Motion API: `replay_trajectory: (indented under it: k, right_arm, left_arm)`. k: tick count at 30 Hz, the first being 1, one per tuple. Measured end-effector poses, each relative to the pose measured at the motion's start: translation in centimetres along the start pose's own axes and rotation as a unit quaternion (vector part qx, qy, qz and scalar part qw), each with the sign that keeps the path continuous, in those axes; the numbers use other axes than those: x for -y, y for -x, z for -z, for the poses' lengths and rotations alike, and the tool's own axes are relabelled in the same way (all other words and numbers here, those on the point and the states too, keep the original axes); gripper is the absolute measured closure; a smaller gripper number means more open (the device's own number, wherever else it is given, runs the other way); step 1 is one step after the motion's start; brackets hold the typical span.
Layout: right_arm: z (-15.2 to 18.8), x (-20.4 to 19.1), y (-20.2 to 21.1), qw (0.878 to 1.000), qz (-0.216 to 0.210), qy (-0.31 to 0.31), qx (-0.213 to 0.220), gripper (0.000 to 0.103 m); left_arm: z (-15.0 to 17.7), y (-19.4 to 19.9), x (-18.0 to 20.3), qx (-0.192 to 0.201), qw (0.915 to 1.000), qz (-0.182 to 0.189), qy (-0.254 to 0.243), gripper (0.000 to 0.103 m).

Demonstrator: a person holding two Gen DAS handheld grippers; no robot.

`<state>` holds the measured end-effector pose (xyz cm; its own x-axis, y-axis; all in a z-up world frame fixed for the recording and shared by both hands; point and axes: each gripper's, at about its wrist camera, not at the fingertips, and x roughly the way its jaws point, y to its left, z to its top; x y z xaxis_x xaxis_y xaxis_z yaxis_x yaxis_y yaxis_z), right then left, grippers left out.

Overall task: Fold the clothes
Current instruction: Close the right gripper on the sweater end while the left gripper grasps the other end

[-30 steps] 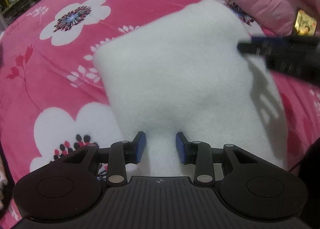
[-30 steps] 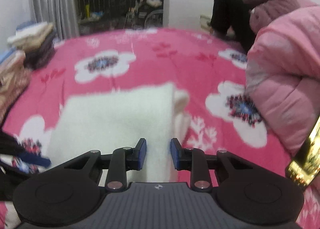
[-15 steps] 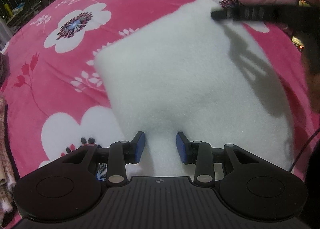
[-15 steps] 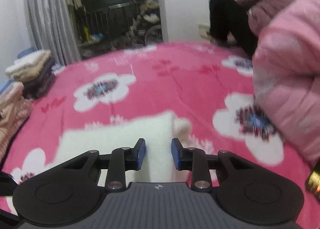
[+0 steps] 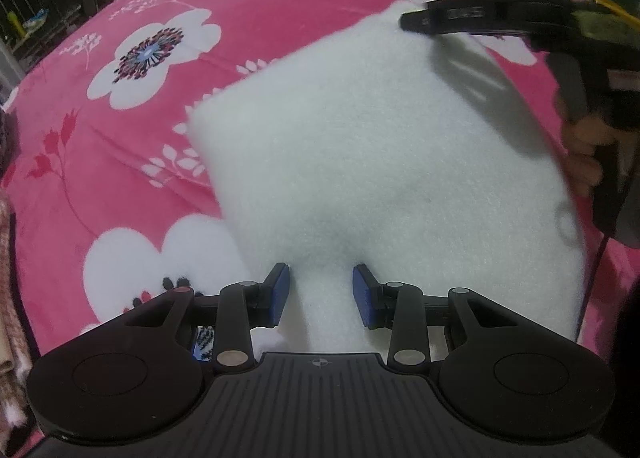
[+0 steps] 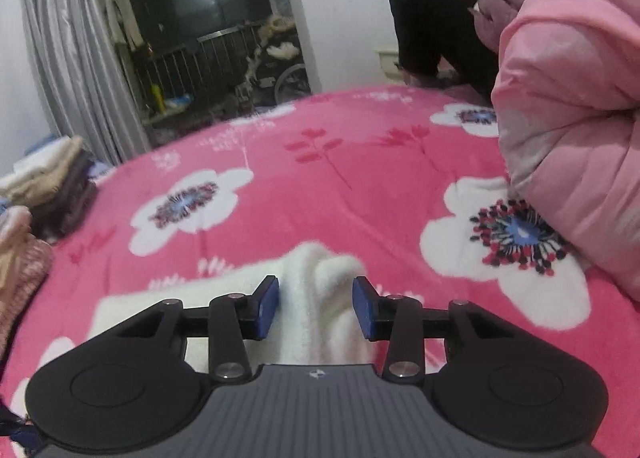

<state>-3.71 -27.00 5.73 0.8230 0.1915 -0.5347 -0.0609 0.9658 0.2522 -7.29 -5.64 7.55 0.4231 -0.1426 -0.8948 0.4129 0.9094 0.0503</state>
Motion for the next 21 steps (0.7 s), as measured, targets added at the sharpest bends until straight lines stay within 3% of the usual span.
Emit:
replay_trajectory:
  k: [3,4,6,7,11,15,18,21]
  right_arm:
    - [-0.6,1.9,1.5,0.999,-0.016,-0.046,0.005,0.059]
    - [-0.9,2.7,2.0,0.998,-0.022,-0.062,0.006,0.054]
    - [-1.2,4.6,2.7,0.994,-0.039,-0.102,-0.005,0.048]
    - [-1.3,5.5,2.8,0.99,-0.051,-0.127,-0.01,0.042]
    - [-0.8,8.5,2.1,0.965,-0.118,-0.229,-0.05,0.025]
    - [0.6,9.3,-0.3,0.935,-0.174,-0.282,-0.13,0.01]
    - [1.6,9.2,-1.8,0.929,-0.168,-0.283,-0.169,0.009]
    - [2.1,9.2,-3.0,0.923,-0.173,-0.288,-0.189,0.005]
  left_arm:
    - [0.4,1.6,-1.7,0.026,0.9991,0.029,0.015,0.066]
    - [0.7,2.2,-2.6,0.034,0.9982,0.043,0.025,0.064]
    - [1.4,2.8,-4.5,0.043,0.995,0.074,0.052,0.049]
    - [1.8,2.8,-5.5,0.042,0.9926,0.091,0.068,0.048]
    - [3.0,1.5,-8.1,0.05,0.9797,0.154,0.119,0.047]
    - [2.7,-1.1,-9.0,0.054,0.9647,0.211,0.148,0.044]
    - [2.5,-3.0,-9.7,0.056,0.9508,0.254,0.169,0.039]
    - [1.9,-4.4,-10.0,0.054,0.9427,0.279,0.175,0.035]
